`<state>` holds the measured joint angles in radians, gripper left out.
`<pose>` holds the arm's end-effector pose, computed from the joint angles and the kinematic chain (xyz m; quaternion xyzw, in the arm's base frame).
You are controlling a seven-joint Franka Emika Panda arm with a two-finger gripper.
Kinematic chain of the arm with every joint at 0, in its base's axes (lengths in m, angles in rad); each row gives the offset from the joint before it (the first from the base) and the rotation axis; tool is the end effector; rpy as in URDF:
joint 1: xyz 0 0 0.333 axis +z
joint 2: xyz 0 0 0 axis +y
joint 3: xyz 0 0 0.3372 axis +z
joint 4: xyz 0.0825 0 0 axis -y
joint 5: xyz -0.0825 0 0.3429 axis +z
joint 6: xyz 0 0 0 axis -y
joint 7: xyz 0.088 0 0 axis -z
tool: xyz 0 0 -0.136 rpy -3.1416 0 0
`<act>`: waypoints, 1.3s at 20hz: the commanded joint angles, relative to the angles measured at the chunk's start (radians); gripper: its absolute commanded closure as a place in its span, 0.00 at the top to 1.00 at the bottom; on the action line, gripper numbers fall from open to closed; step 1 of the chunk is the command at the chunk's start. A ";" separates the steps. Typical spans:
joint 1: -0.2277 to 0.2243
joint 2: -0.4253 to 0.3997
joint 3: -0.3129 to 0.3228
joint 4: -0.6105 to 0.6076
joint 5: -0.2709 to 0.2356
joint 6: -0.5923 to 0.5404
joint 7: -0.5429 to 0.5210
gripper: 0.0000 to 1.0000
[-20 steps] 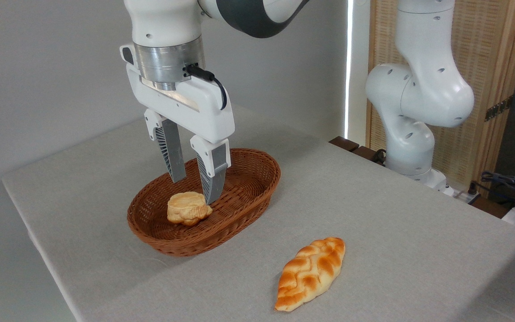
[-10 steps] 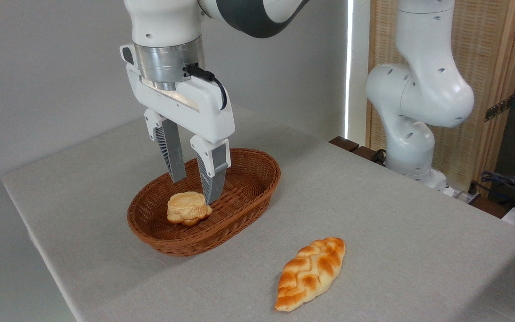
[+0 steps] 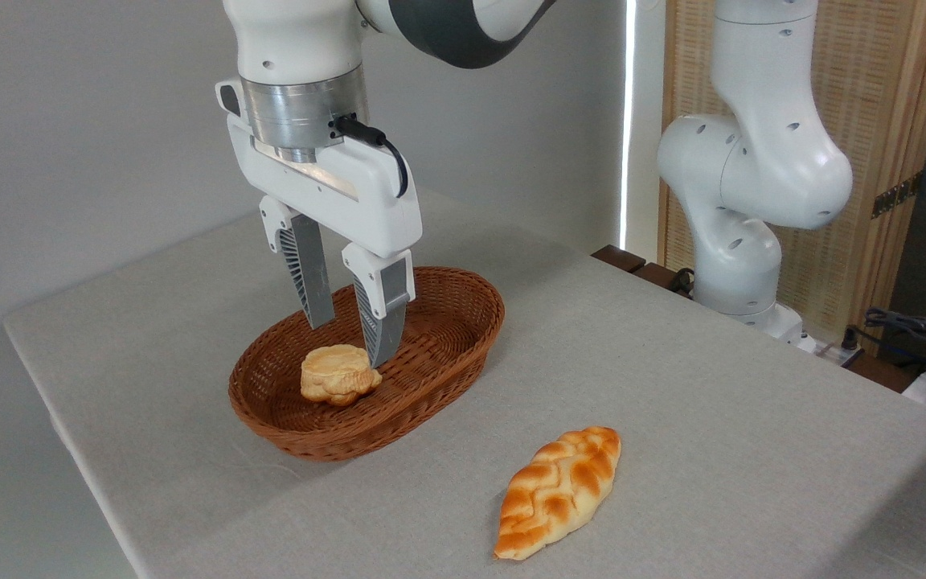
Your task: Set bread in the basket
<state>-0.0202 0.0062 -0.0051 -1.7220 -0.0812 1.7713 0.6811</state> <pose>0.5296 -0.0228 0.5657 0.9398 -0.3388 0.0333 0.0309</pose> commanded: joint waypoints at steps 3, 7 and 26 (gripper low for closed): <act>-0.001 -0.005 0.010 0.013 -0.020 -0.026 0.017 1.00; 0.000 -0.005 0.010 0.013 -0.020 -0.026 0.017 1.00; -0.001 0.005 0.008 0.027 -0.020 -0.023 0.017 1.00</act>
<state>-0.0198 0.0036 -0.0050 -1.7156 -0.0812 1.7710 0.6811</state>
